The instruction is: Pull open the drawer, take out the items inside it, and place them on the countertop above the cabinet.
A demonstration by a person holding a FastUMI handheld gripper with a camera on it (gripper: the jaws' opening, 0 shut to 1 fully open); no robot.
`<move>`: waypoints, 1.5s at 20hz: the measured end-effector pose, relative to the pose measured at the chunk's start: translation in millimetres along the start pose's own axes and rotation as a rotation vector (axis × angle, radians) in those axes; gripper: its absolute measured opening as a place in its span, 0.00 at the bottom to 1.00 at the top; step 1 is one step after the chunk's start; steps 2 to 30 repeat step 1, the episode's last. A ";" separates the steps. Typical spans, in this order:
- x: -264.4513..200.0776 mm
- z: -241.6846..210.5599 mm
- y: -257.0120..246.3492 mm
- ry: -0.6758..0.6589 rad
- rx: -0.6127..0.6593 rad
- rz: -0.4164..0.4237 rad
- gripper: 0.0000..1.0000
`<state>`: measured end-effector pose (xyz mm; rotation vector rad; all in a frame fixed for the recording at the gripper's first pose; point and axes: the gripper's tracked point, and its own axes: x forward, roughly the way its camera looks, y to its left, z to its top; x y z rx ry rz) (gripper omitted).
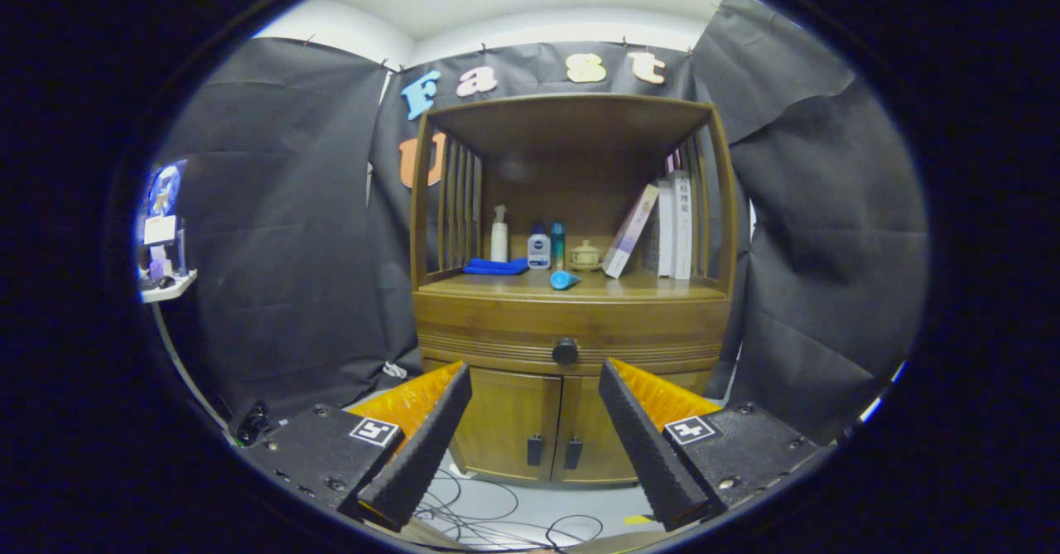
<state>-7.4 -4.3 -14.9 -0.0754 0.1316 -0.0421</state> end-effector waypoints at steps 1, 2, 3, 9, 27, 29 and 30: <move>-10.2 -0.7 -1.2 -0.008 0.004 -0.003 1.00; -10.2 -0.7 -1.2 -0.008 0.004 -0.003 1.00; -10.2 -0.7 -1.2 -0.008 0.004 -0.003 1.00; -10.2 -0.7 -1.2 -0.008 0.004 -0.003 1.00; -10.2 -0.7 -1.2 -0.008 0.004 -0.003 1.00; -10.2 -0.7 -1.2 -0.008 0.004 -0.003 1.00; -10.2 -0.7 -1.2 -0.008 0.004 -0.003 1.00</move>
